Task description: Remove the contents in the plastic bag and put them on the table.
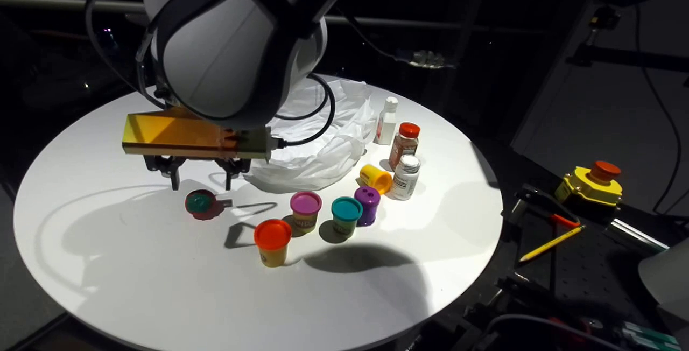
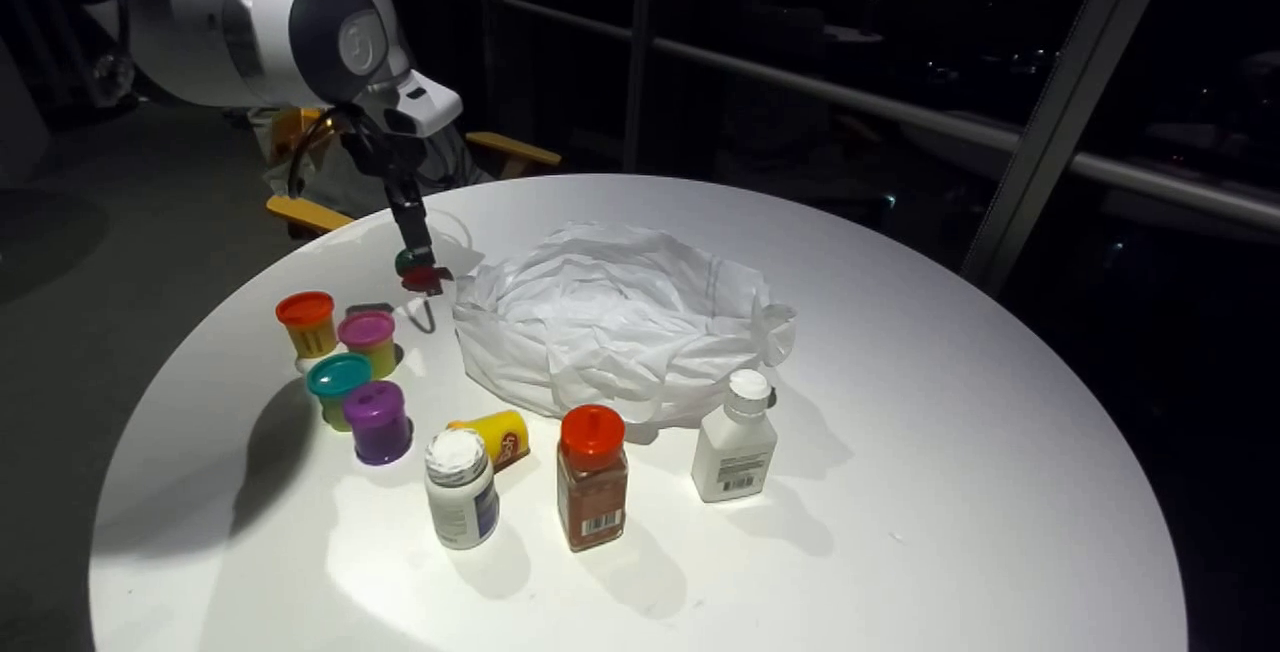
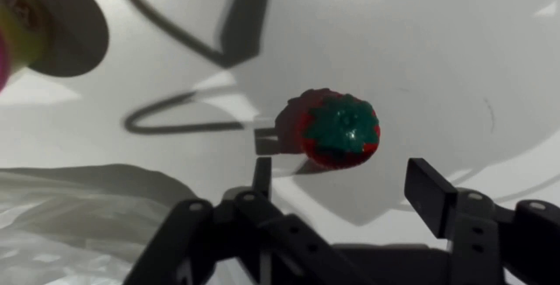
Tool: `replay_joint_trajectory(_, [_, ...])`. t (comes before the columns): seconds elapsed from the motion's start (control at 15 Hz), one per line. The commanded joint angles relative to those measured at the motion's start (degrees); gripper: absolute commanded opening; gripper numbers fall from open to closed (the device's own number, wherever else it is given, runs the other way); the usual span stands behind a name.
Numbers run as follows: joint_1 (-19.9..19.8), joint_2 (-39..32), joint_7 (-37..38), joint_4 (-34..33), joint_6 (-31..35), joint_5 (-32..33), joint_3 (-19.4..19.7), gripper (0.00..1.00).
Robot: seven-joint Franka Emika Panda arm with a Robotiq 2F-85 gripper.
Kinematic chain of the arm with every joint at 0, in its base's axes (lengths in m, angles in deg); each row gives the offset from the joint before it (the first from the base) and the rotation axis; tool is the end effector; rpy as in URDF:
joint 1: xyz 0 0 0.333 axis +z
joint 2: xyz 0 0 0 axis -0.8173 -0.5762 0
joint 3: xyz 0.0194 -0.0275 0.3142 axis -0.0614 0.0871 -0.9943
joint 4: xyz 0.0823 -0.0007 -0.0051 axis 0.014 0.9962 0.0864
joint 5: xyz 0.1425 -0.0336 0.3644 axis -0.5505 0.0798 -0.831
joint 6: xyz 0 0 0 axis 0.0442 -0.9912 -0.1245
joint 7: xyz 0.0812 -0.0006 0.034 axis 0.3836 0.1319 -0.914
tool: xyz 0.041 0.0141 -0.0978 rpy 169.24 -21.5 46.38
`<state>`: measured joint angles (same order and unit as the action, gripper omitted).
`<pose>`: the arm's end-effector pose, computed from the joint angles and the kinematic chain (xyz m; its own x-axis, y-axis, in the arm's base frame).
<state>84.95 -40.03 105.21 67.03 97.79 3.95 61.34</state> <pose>0.6305 0.2779 0.1500 0.7873 -0.5932 0.1681 -0.5798 -0.8051 -0.1253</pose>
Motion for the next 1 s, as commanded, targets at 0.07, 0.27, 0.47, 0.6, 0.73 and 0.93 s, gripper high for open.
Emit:
replay_joint_trajectory(0.07, [0.3,12.9,2.8,6.3,-16.0,4.6,2.2,1.00])
replay_joint_trajectory(0.27, [-2.3,21.3,1.4,10.2,-29.3,8.4,0.7,1.00])
replay_joint_trajectory(0.47, [-5.7,30.5,0.6,17.2,-35.5,11.8,-1.8,1.00])
replay_joint_trajectory(0.6, [-8.0,36.6,0.7,23.2,-37.1,13.8,-3.6,1.00])
replay_joint_trajectory(0.73, [-10.2,42.4,2.3,29.9,-36.2,16.8,-5.3,1.00])
replay_joint_trajectory(0.93, [-13.5,40.2,1.6,27.9,-36.8,17.2,-8.2,1.00])
